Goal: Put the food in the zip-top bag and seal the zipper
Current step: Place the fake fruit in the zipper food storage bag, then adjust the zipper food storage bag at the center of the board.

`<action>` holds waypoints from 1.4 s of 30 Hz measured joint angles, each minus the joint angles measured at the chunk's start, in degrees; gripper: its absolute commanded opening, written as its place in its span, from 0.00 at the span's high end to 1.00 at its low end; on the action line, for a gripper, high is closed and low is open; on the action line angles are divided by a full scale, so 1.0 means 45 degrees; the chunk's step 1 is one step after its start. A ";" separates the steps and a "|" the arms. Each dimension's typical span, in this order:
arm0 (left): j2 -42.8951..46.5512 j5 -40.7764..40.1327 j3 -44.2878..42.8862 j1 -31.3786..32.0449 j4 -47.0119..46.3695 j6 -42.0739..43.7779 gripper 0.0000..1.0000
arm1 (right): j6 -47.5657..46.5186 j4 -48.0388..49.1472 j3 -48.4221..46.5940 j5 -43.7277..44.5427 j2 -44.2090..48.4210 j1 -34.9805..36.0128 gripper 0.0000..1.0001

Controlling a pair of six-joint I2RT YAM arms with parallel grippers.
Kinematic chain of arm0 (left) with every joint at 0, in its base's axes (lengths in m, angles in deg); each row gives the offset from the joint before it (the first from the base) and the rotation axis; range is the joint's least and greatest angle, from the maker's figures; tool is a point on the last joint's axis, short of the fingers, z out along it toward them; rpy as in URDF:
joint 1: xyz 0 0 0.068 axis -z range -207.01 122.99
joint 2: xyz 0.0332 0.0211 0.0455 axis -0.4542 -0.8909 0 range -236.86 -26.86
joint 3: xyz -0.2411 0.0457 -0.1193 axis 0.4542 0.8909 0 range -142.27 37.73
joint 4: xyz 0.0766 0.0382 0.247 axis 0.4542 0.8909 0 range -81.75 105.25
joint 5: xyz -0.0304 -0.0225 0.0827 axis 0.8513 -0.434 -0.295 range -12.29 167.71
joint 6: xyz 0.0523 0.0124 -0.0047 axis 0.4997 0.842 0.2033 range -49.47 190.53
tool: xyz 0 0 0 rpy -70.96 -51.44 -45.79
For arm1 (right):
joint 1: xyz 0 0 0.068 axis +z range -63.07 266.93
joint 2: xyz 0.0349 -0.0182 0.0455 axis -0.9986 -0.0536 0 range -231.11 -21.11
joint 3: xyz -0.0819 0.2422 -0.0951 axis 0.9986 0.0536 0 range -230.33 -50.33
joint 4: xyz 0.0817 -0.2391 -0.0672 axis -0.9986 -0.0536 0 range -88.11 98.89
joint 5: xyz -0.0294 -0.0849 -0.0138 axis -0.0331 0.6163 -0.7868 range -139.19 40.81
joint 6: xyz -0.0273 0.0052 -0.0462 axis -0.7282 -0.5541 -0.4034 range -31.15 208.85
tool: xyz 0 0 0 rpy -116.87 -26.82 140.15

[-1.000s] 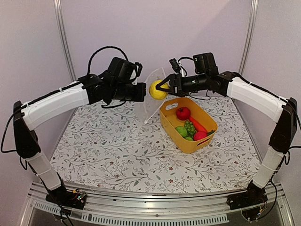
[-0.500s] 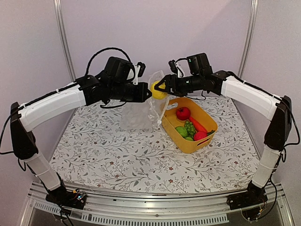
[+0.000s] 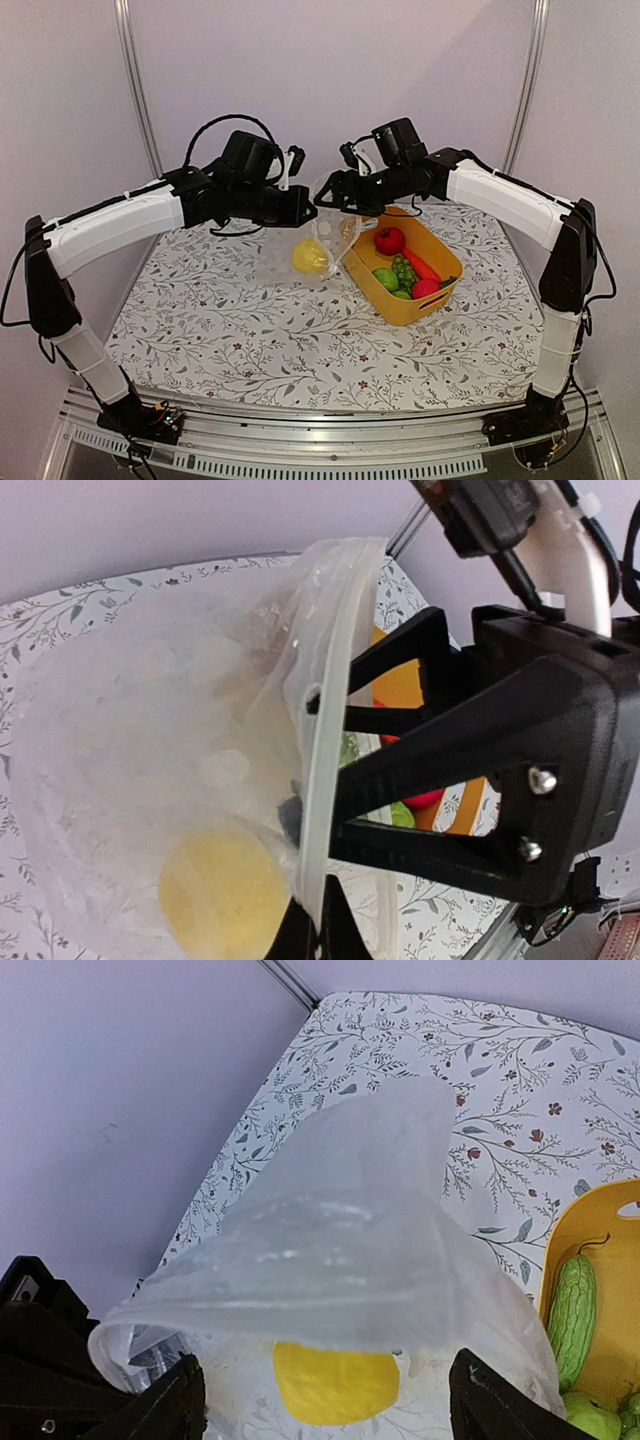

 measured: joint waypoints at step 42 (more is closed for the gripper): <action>0.2419 0.0476 -0.0379 -0.2599 0.5756 0.0850 1.00 | -0.1817 -0.2380 0.4522 0.0262 0.2705 -0.2074 0.26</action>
